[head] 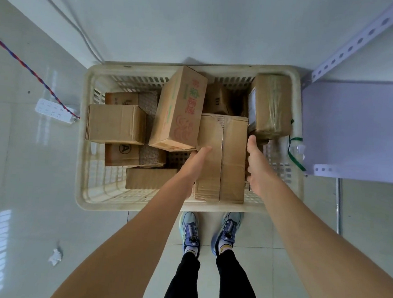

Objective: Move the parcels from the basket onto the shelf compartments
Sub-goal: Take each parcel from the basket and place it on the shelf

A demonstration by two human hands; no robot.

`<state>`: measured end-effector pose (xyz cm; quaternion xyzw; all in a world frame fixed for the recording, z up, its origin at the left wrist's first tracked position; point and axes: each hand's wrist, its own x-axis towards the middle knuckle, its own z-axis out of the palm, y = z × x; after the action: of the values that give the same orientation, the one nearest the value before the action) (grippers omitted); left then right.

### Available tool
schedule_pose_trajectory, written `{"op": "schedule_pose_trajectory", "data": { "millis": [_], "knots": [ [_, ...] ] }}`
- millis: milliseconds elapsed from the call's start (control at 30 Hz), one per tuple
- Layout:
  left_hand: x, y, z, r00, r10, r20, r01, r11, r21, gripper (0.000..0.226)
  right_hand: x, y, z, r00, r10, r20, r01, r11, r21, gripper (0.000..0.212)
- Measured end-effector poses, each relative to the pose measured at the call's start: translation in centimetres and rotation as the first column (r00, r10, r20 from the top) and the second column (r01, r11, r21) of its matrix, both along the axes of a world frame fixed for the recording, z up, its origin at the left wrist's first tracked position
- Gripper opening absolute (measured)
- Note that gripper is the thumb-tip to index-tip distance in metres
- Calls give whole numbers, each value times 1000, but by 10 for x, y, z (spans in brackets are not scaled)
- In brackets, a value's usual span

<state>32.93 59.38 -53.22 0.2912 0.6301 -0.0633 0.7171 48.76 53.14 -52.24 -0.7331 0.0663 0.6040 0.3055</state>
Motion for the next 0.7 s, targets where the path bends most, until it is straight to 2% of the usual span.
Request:
{"op": "schedule_pose_trajectory", "data": {
  "millis": [167, 267, 333, 400, 533, 700],
  "knots": [
    [1, -11, 36, 996, -25, 83, 22, 999, 42, 112, 6, -15, 34, 997, -46, 62, 42, 997, 62, 91],
    [2, -16, 68, 994, -51, 101, 44, 996, 74, 110, 8, -19, 67, 992, -94, 85, 84, 990, 112, 83],
    [2, -17, 91, 993, -47, 111, 36, 995, 95, 100, 8, -26, 88, 984, -137, 112, 123, 984, 129, 79],
    [0, -18, 115, 990, -37, 139, 21, 993, 115, 81, 8, -32, 108, 981, -148, 122, 128, 979, 158, 87],
    [-11, -15, 169, 969, -37, 246, -15, 979, 204, 68, 9, -34, 154, 978, -183, 104, 149, 952, 269, 87],
    [-27, 1, 225, 927, 22, 375, -139, 947, 288, 84, 6, -29, 225, 963, -209, 171, 115, 891, 438, 99]
  ]
}}
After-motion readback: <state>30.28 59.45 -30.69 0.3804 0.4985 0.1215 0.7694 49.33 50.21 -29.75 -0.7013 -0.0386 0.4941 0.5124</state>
